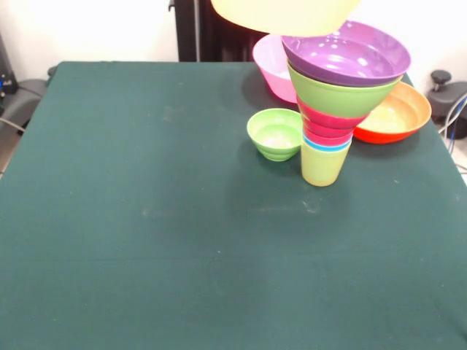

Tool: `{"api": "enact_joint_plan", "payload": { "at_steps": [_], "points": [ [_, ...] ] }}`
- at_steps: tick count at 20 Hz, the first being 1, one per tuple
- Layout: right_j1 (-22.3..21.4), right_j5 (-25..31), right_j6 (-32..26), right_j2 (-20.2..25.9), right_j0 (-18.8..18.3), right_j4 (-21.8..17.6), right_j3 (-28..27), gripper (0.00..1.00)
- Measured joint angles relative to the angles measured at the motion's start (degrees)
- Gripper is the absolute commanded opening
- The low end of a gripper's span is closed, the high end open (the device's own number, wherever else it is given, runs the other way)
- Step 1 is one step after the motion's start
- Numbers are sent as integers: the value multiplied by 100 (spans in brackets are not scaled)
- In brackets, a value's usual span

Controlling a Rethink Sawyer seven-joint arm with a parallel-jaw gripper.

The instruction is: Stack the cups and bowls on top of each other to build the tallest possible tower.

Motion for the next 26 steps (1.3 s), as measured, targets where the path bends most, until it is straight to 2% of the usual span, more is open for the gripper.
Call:
{"api": "enact_joint_plan", "payload": {
  "at_steps": [19,26],
  "points": [
    [-11,-542,2,-1142,1093,13,195,0],
    [-37,-684,2,-1455,1387,238,339,0]
  ]
}}
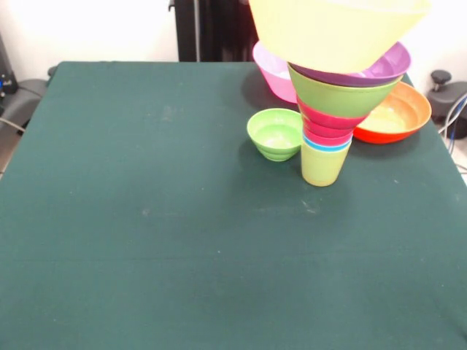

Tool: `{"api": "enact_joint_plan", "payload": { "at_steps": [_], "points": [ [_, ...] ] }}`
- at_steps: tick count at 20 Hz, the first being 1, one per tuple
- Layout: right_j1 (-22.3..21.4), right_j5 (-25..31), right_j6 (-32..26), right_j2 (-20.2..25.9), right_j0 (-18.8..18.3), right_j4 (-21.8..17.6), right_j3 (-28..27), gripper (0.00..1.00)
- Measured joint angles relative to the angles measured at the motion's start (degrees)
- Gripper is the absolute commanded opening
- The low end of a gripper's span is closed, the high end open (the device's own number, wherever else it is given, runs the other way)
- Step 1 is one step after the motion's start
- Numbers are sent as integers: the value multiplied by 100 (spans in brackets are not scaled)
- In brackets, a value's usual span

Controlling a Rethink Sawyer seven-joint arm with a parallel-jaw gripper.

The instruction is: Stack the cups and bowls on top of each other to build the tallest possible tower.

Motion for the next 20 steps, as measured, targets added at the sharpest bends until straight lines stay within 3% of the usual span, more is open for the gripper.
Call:
{"api": "enact_joint_plan", "payload": {
  "at_steps": [20],
  "points": [
    [-416,-368,1,-362,419,452,537,0]
  ]
}}
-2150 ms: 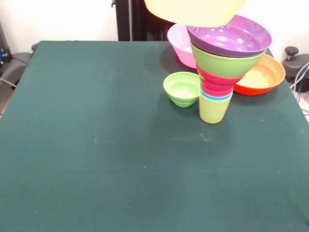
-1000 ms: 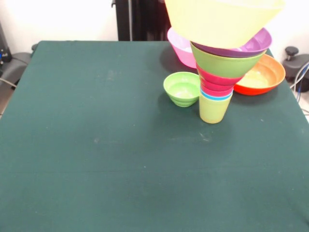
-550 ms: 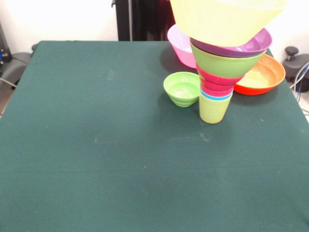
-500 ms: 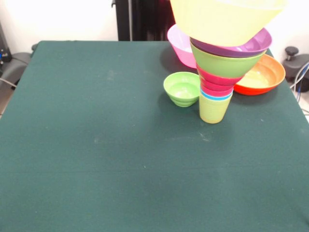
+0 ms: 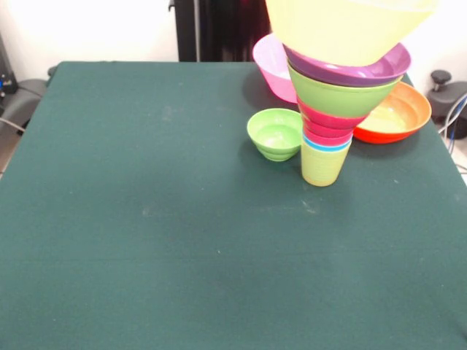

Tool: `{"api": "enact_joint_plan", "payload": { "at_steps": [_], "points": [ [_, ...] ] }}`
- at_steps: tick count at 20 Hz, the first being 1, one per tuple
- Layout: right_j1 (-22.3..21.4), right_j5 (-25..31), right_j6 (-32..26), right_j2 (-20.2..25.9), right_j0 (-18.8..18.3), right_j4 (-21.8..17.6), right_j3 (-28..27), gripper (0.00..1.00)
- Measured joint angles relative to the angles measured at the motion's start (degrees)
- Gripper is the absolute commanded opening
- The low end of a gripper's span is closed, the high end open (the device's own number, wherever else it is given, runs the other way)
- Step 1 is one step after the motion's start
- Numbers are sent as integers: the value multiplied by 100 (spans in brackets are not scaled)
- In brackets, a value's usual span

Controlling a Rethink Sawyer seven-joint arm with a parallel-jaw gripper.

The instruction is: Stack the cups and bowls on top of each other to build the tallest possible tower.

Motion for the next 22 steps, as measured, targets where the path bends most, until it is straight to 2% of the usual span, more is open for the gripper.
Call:
{"api": "enact_joint_plan", "payload": {
  "at_steps": [22],
  "points": [
    [1,-39,0,-258,73,88,38,0]
  ]
}}
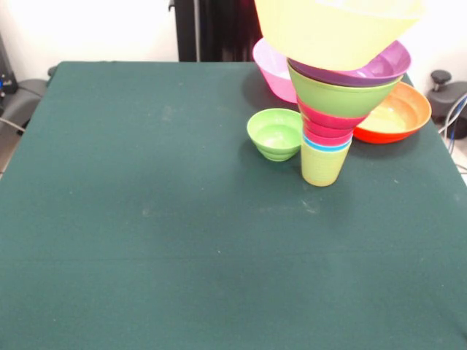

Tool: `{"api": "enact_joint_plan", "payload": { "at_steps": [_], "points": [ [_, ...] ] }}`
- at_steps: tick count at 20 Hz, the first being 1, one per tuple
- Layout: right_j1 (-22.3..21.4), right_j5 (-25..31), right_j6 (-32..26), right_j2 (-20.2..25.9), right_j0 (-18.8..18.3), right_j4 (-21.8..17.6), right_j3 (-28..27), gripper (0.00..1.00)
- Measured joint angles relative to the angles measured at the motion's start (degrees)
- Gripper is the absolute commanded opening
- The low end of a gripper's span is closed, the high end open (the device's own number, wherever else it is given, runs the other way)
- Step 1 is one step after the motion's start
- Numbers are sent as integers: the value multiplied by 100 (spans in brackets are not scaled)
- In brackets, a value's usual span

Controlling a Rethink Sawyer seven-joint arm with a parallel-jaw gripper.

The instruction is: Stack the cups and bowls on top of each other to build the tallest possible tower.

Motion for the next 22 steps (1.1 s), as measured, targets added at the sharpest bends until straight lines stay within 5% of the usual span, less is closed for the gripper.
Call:
{"api": "enact_joint_plan", "payload": {
  "at_steps": [22],
  "points": [
    [-174,-421,0,78,-22,81,584,0]
  ]
}}
